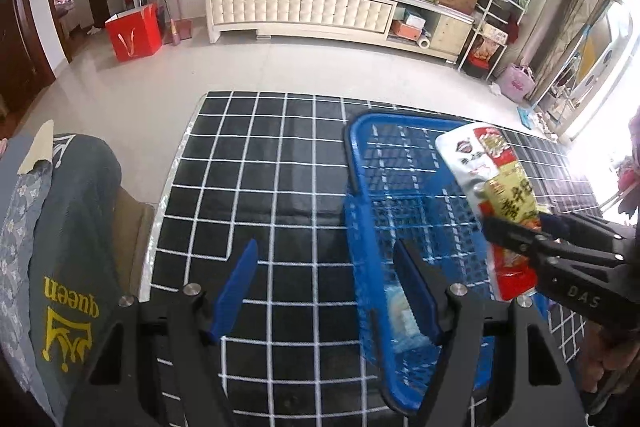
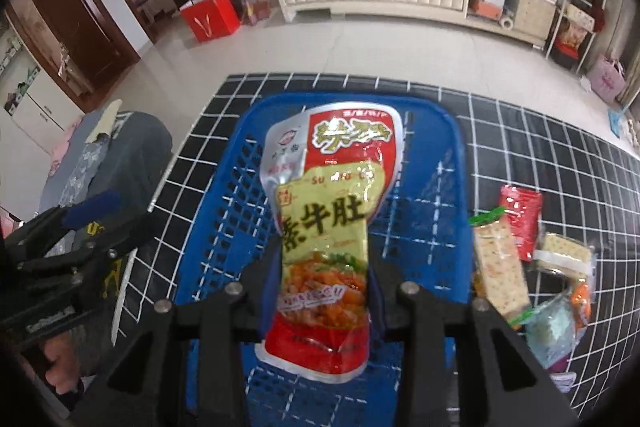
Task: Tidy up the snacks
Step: 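Carry both packets over the blue basket and open both grippers to drop them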
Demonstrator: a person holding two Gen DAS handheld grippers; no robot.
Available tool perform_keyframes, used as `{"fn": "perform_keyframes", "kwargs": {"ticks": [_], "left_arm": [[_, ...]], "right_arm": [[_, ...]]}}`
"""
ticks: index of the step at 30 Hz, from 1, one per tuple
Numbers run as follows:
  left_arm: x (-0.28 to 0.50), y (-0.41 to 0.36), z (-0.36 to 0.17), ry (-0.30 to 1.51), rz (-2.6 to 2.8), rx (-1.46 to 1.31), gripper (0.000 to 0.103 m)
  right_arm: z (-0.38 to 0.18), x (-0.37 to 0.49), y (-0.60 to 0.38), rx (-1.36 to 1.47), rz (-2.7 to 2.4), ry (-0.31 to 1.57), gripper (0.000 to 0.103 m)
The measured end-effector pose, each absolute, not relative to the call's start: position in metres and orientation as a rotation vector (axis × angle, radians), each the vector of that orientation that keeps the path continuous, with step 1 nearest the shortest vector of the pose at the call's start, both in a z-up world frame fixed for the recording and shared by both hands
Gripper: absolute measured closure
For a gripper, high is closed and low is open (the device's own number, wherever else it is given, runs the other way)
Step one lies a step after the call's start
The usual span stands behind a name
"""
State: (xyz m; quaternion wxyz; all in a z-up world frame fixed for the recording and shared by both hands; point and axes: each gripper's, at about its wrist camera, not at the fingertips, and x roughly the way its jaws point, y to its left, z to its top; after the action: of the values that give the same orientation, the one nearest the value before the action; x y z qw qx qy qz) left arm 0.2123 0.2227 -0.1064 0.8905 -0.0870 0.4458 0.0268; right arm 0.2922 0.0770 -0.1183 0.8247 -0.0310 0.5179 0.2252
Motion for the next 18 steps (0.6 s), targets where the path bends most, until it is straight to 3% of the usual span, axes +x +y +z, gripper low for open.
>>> {"fn": "perform_keyframes", "kwargs": {"ticks": [10, 13, 16, 18], "left_arm": [[0.232, 0.233, -0.124, 0.940, 0.053, -0.158, 0.035], [0.235, 0.233, -0.128, 0.948, 0.050, -0.168, 0.035], [0.236, 0.234, -0.133, 0.967, 0.044, -0.190, 0.035], [0.236, 0.232, -0.135, 0.973, 0.046, -0.189, 0.035]], "right_arm": [[-0.151, 0.315, 0.101, -0.126, 0.441, 1.177, 0.060], [-0.159, 0.320, 0.100, -0.097, 0.412, 1.212, 0.054], [-0.163, 0.320, 0.102, -0.098, 0.428, 1.225, 0.044], [-0.161, 0.317, 0.108, -0.151, 0.445, 1.201, 0.019]]}}
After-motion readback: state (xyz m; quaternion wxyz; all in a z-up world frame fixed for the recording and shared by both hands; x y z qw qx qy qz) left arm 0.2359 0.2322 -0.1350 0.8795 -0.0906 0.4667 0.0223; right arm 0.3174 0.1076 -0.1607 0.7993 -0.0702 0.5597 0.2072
